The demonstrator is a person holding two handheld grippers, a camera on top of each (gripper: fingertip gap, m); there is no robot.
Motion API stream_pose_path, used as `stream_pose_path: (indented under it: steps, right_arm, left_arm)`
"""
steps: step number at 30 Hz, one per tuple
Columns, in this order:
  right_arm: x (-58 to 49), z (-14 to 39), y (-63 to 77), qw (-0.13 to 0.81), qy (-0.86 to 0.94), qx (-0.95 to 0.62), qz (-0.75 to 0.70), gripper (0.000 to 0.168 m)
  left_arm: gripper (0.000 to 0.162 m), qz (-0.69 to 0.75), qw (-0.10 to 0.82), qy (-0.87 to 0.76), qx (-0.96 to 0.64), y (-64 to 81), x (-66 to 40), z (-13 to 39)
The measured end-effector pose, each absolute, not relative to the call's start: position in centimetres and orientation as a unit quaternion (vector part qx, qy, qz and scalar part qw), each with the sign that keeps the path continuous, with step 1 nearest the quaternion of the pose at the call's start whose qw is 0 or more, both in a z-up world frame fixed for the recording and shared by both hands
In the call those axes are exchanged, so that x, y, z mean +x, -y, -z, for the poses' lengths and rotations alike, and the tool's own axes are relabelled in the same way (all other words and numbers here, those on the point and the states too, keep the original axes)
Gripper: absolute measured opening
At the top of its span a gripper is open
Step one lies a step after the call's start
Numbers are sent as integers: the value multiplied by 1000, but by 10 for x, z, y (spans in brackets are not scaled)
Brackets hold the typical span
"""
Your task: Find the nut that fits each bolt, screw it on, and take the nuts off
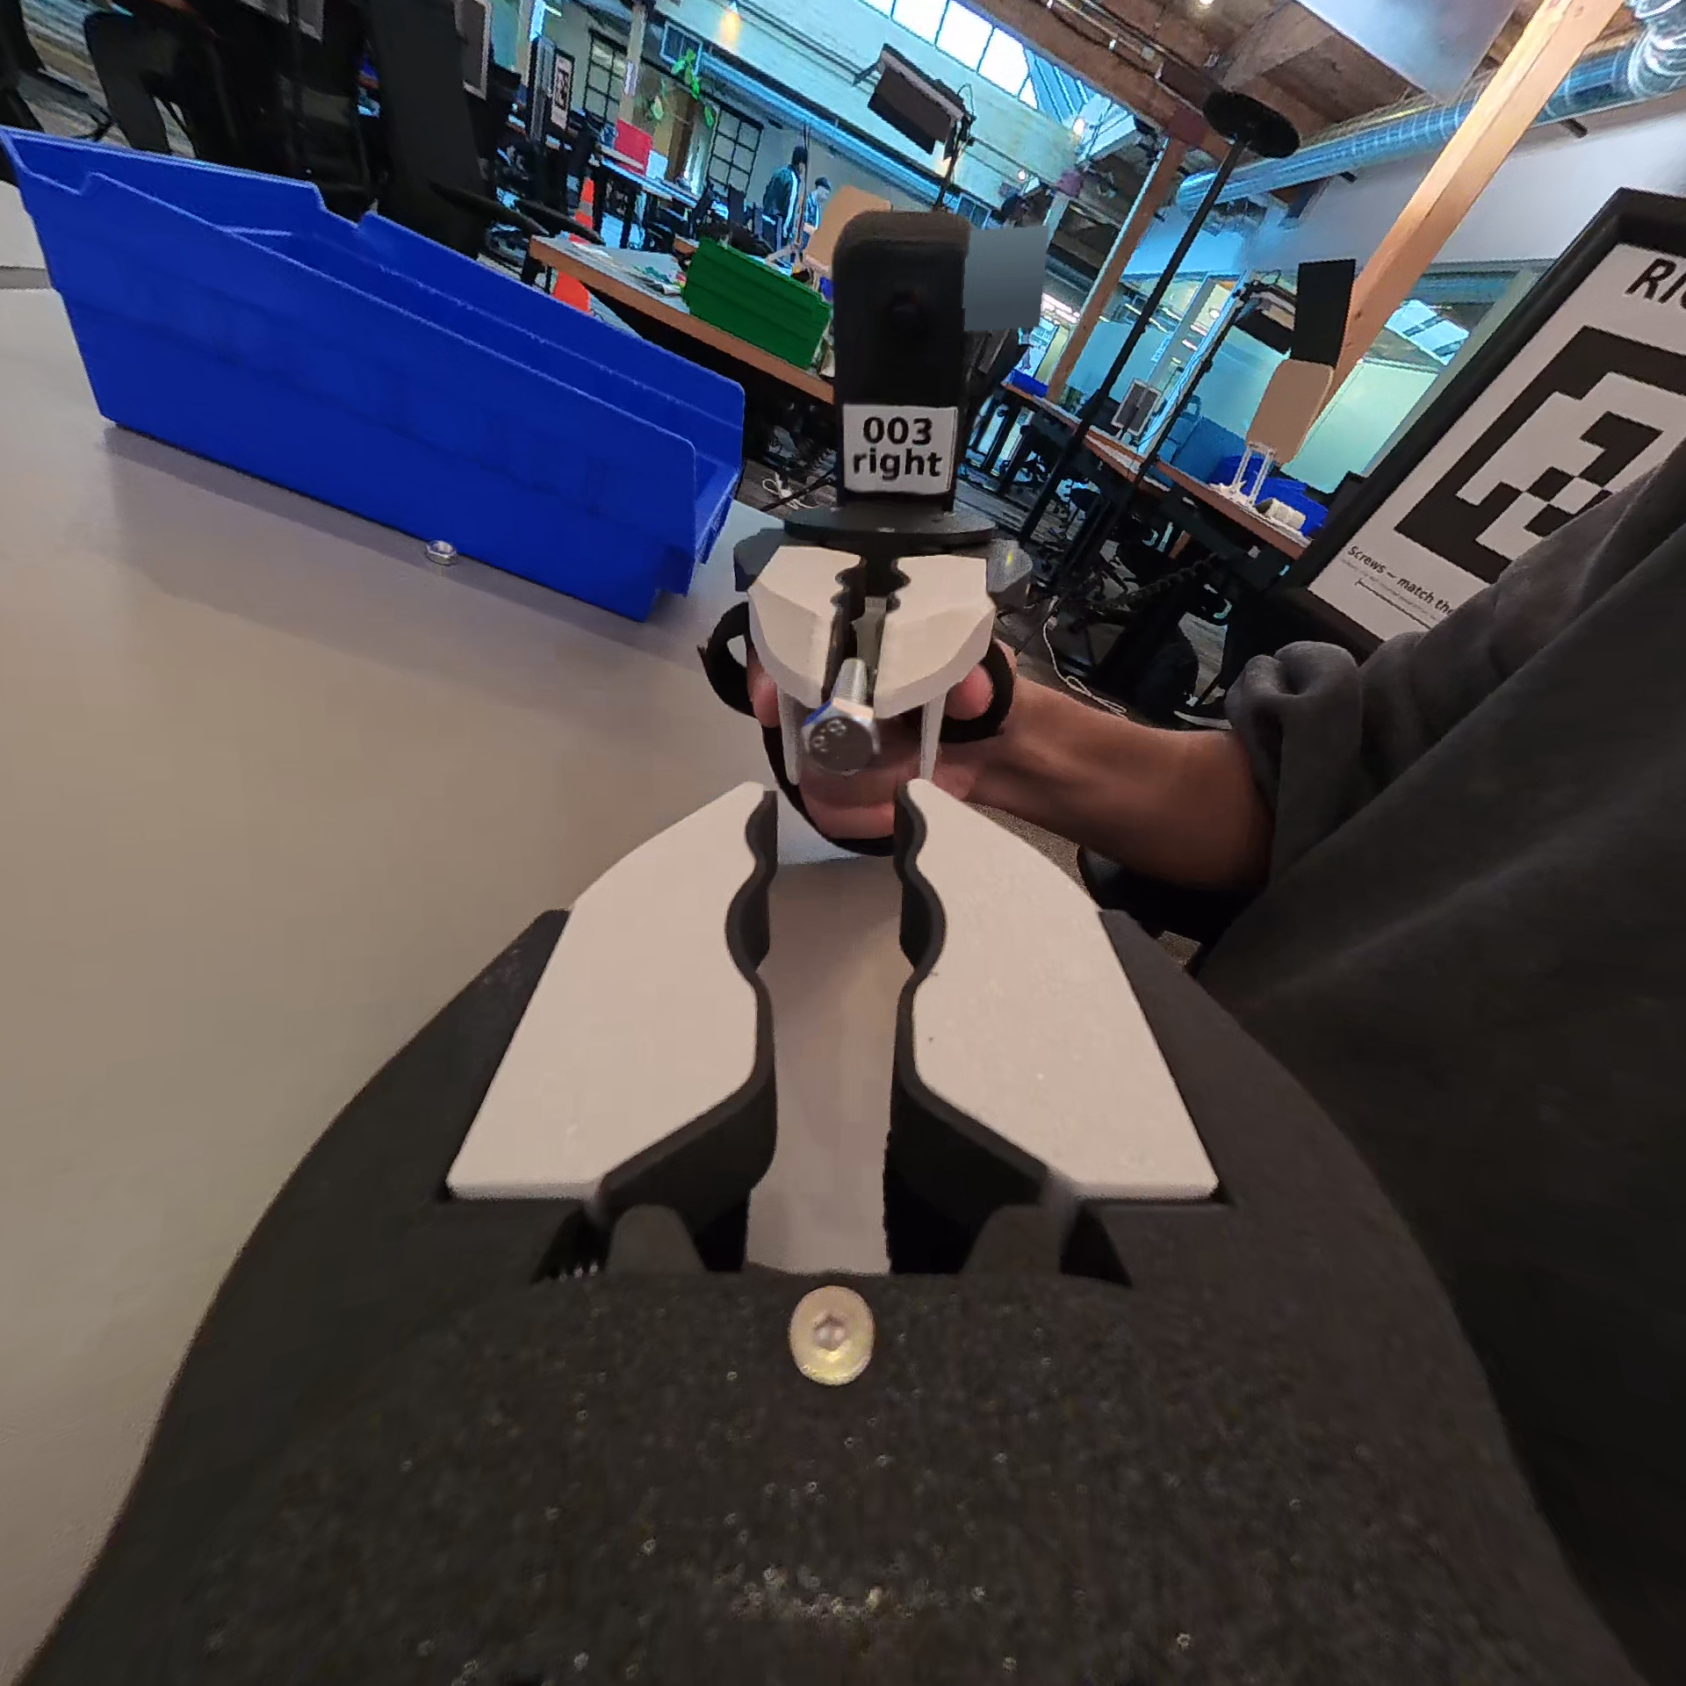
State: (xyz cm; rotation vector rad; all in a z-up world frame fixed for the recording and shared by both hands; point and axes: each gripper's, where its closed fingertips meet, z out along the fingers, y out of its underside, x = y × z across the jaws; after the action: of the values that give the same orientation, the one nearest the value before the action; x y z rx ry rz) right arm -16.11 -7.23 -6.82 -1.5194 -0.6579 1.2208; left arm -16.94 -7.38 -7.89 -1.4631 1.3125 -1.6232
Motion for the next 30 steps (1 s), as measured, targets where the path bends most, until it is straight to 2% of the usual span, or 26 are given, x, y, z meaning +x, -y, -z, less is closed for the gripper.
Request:
stream_pose_path:
  steps: [17,19,23,25,26,30]
  right_arm:
    - [-175,74,69,488,243,-636,-547,10]
    - [-161,75,63,497,255,-667,-493,24]
    - [-80,45,48,501,347,-745,-271,33]
    - [-25,40,30,437,426,-786,-100,32]
    - [-1,41,19,385,464,-797,-31,40]
    - [53,72,-14,158,587,-790,82,40]
  left_arm:
    - [16,600,305,-499,-545,72,-172,72]
    - [15,608,307,-489,-545,66,-177,65]
    - [16,564,334,-485,-580,42,-190,64]
    - [16,554,342,-478,-590,35,-194,62]
    - [16,558,342,-474,-588,34,-196,59]
    - [16,551,344,-478,-592,32,-195,59]
